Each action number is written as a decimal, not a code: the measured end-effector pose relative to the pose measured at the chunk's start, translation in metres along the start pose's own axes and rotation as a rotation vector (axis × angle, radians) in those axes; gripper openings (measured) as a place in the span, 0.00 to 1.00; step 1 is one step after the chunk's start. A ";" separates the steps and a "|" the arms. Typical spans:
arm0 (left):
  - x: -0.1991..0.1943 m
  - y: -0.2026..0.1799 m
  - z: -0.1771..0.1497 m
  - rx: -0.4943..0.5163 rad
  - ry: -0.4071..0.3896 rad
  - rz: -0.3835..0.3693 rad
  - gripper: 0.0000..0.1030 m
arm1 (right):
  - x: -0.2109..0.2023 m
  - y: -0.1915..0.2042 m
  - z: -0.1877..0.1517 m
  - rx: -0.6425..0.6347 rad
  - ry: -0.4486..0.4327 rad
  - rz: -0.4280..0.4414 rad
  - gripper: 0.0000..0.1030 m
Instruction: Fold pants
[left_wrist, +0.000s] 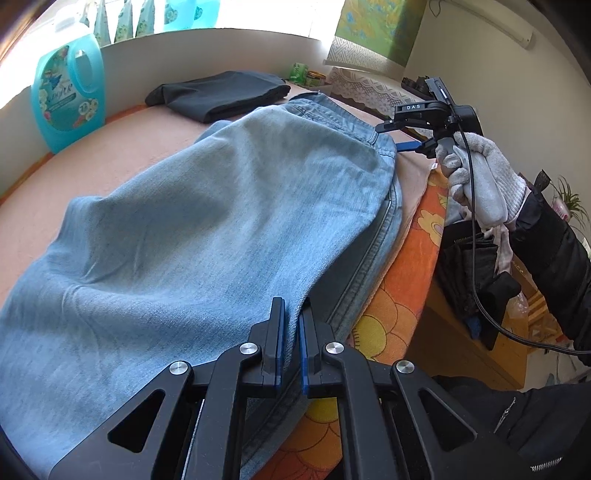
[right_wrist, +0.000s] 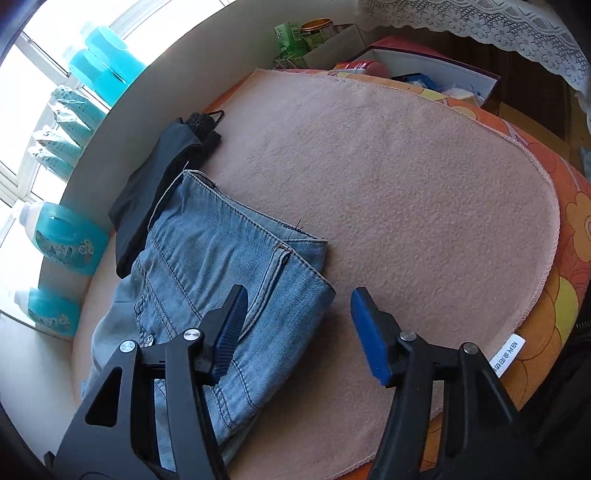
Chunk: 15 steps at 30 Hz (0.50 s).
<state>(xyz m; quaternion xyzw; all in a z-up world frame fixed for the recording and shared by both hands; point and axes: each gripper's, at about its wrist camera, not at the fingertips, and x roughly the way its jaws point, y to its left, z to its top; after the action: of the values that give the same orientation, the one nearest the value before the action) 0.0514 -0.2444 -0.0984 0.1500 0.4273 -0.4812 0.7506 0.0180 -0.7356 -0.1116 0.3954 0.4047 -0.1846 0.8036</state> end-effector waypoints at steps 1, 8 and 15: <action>0.000 0.000 0.000 -0.002 0.001 -0.001 0.05 | 0.000 0.002 -0.001 -0.004 0.004 0.002 0.41; 0.000 -0.001 0.000 -0.003 -0.001 -0.017 0.05 | -0.012 0.027 0.013 -0.110 -0.079 0.003 0.05; 0.003 -0.004 -0.003 0.000 0.009 -0.031 0.05 | 0.002 0.025 0.015 -0.127 -0.037 -0.038 0.14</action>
<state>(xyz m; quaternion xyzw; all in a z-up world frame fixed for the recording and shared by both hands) 0.0476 -0.2465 -0.1019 0.1456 0.4331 -0.4920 0.7411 0.0421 -0.7313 -0.0954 0.3322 0.4080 -0.1811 0.8309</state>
